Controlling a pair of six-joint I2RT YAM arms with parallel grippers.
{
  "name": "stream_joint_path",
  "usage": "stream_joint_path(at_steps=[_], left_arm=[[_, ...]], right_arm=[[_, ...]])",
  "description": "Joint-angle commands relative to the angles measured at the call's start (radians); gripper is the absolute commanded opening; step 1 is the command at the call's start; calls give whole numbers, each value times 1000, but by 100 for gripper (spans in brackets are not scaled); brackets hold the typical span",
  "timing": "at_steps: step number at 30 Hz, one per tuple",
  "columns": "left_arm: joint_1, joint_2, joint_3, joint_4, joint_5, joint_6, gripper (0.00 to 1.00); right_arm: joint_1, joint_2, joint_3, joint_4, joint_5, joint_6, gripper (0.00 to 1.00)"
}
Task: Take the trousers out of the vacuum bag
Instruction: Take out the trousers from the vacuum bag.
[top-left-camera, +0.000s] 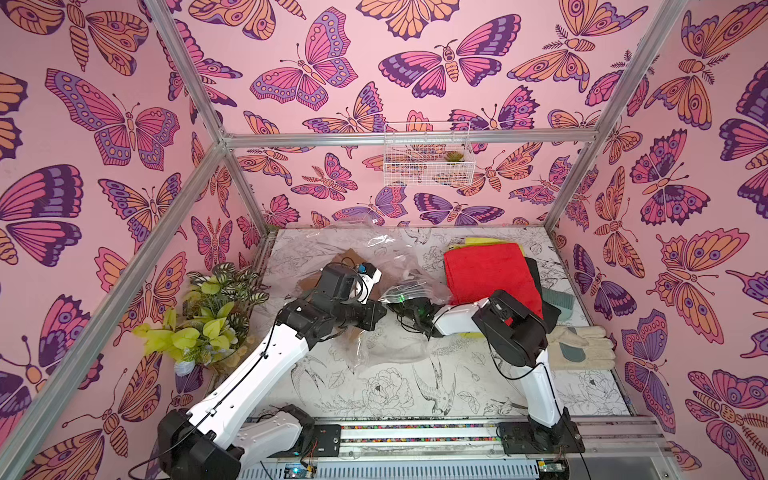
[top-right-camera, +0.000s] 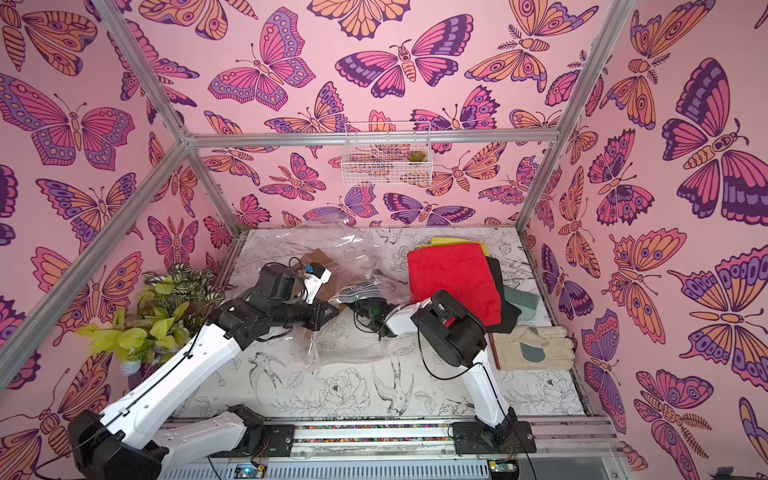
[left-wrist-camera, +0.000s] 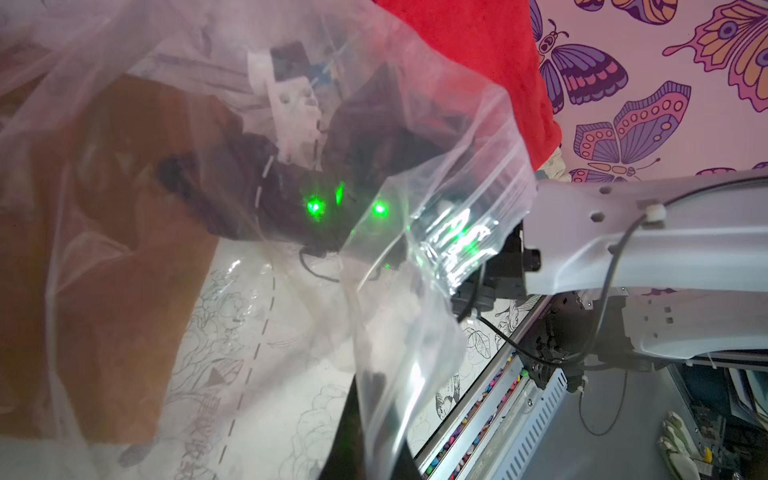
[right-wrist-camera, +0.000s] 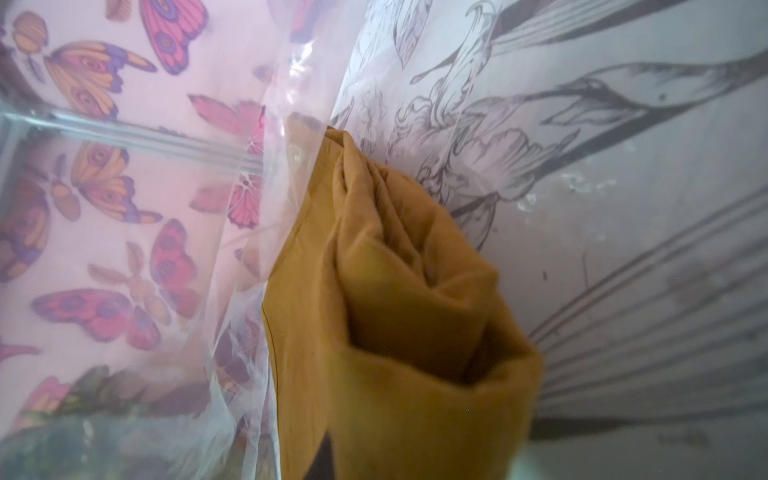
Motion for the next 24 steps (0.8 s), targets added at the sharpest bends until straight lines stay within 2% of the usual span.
stream_joint_path(at_steps=[1,13,24], left_arm=[[8,15,31,8,-44,-29,0],[8,83,66,8,-137,-69,0],[9,52,-28,44,-140,-89,0]], right_arm=[[42,-94,-37,-24,20,-63,0],[118,-285,-139,-167,112,-183,0],[123,-474,-111,-443,122,-281,0]])
